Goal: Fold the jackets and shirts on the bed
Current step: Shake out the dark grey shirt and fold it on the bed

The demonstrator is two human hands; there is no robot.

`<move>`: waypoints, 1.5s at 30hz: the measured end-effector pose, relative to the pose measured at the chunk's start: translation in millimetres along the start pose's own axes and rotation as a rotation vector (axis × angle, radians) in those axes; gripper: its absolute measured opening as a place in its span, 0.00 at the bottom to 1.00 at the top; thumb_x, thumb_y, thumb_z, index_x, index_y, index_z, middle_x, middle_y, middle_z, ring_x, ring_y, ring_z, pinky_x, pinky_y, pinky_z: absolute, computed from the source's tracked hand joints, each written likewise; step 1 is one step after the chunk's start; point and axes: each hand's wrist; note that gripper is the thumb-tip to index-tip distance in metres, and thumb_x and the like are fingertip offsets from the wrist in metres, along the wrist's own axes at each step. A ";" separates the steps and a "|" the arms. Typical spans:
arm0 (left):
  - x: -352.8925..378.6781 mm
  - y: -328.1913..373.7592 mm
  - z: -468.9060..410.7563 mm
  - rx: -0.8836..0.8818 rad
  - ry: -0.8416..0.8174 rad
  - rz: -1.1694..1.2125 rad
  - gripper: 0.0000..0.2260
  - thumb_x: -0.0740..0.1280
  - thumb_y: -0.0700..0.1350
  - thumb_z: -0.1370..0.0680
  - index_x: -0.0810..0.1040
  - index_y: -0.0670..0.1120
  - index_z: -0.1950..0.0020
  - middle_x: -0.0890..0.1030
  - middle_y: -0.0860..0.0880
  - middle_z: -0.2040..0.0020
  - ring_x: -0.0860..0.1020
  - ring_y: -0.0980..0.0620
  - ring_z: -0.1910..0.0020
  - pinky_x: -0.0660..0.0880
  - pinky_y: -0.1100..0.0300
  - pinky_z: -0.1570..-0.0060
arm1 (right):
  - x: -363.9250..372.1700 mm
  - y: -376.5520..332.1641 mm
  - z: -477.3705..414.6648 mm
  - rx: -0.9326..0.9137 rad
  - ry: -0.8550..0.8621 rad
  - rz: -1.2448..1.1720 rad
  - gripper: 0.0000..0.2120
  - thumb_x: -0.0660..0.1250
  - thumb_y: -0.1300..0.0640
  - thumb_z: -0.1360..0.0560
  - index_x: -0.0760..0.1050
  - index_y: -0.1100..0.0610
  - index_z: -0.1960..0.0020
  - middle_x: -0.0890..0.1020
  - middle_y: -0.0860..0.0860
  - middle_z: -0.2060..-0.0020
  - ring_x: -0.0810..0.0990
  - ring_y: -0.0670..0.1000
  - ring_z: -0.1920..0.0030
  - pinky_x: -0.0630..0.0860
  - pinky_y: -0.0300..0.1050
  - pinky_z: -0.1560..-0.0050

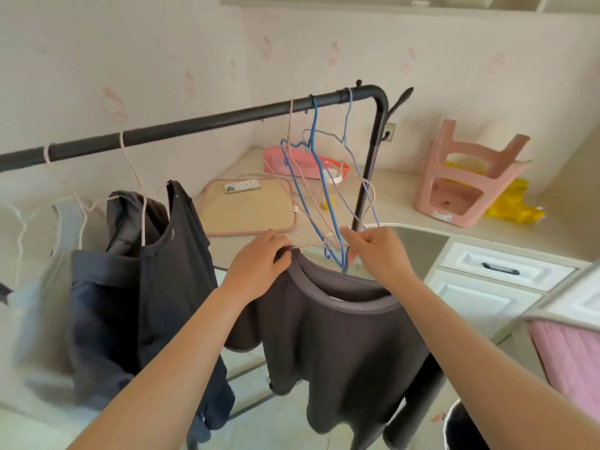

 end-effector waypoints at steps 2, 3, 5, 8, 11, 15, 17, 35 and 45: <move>10.1 8.7 9.7 -0.009 -0.051 0.088 0.10 0.62 0.49 0.19 0.79 0.46 0.44 0.78 0.50 0.50 0.75 0.51 0.50 0.73 0.51 0.49 | -10.5 14.5 4.0 -0.010 0.031 0.035 0.26 0.64 0.47 0.22 0.73 0.59 0.75 0.67 0.47 0.86 0.64 0.45 0.81 0.65 0.40 0.71; 15.8 16.2 16.1 -0.040 -0.071 0.176 0.10 0.63 0.48 0.19 0.80 0.46 0.45 0.79 0.50 0.51 0.75 0.51 0.51 0.73 0.52 0.48 | -17.7 24.4 7.3 -0.011 0.042 0.046 0.26 0.64 0.48 0.22 0.72 0.60 0.75 0.67 0.46 0.85 0.64 0.47 0.79 0.65 0.41 0.71; 24.0 32.8 27.3 -0.146 -0.102 0.356 0.08 0.65 0.46 0.20 0.82 0.47 0.45 0.82 0.52 0.50 0.77 0.54 0.51 0.73 0.60 0.49 | -30.7 43.2 13.0 -0.011 0.047 0.057 0.24 0.64 0.49 0.24 0.71 0.63 0.73 0.67 0.46 0.85 0.63 0.49 0.77 0.62 0.43 0.70; 35.4 54.3 43.0 -0.248 -0.119 0.489 0.09 0.66 0.43 0.21 0.83 0.47 0.44 0.83 0.56 0.50 0.77 0.61 0.53 0.69 0.75 0.55 | -42.3 65.2 19.8 0.014 0.028 0.041 0.23 0.66 0.51 0.26 0.70 0.67 0.71 0.65 0.47 0.81 0.62 0.51 0.74 0.60 0.44 0.70; 50.8 75.0 58.5 -0.327 -0.052 0.541 0.08 0.66 0.42 0.21 0.83 0.46 0.45 0.82 0.57 0.51 0.76 0.68 0.57 0.69 0.77 0.57 | -47.7 82.5 30.1 0.037 -0.016 0.022 0.21 0.66 0.53 0.27 0.70 0.69 0.70 0.62 0.47 0.82 0.59 0.49 0.75 0.58 0.44 0.69; 65.3 95.8 71.7 -0.365 0.120 0.448 0.08 0.66 0.43 0.21 0.85 0.49 0.47 0.82 0.61 0.54 0.77 0.59 0.58 0.73 0.64 0.54 | -50.2 97.1 42.9 0.055 -0.017 0.006 0.16 0.66 0.57 0.28 0.76 0.69 0.68 0.61 0.46 0.85 0.58 0.48 0.77 0.59 0.43 0.70; 64.6 106.1 73.1 -0.384 0.210 0.404 0.08 0.66 0.44 0.21 0.85 0.49 0.48 0.80 0.63 0.57 0.77 0.62 0.57 0.73 0.62 0.56 | -52.2 96.6 45.7 0.057 -0.006 -0.032 0.15 0.66 0.57 0.27 0.78 0.65 0.69 0.62 0.46 0.85 0.57 0.46 0.78 0.59 0.42 0.71; -3.4 43.4 71.6 -0.431 0.419 0.194 0.09 0.56 0.44 0.17 0.69 0.51 0.56 0.73 0.58 0.61 0.71 0.61 0.61 0.65 0.56 0.59 | -15.4 82.7 28.8 -0.022 0.016 -0.138 0.22 0.63 0.61 0.25 0.66 0.58 0.78 0.68 0.45 0.83 0.64 0.44 0.79 0.61 0.33 0.74; -22.0 16.5 68.6 -0.435 0.594 0.335 0.09 0.55 0.42 0.17 0.69 0.42 0.55 0.72 0.49 0.59 0.70 0.52 0.60 0.66 0.59 0.58 | -5.7 65.0 16.4 -0.018 0.034 -0.459 0.23 0.60 0.57 0.20 0.63 0.60 0.73 0.62 0.53 0.76 0.59 0.47 0.73 0.59 0.41 0.69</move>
Point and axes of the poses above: each hand's wrist, its own z-axis away from the middle knuckle, its own x-axis out of the palm, y = z × x
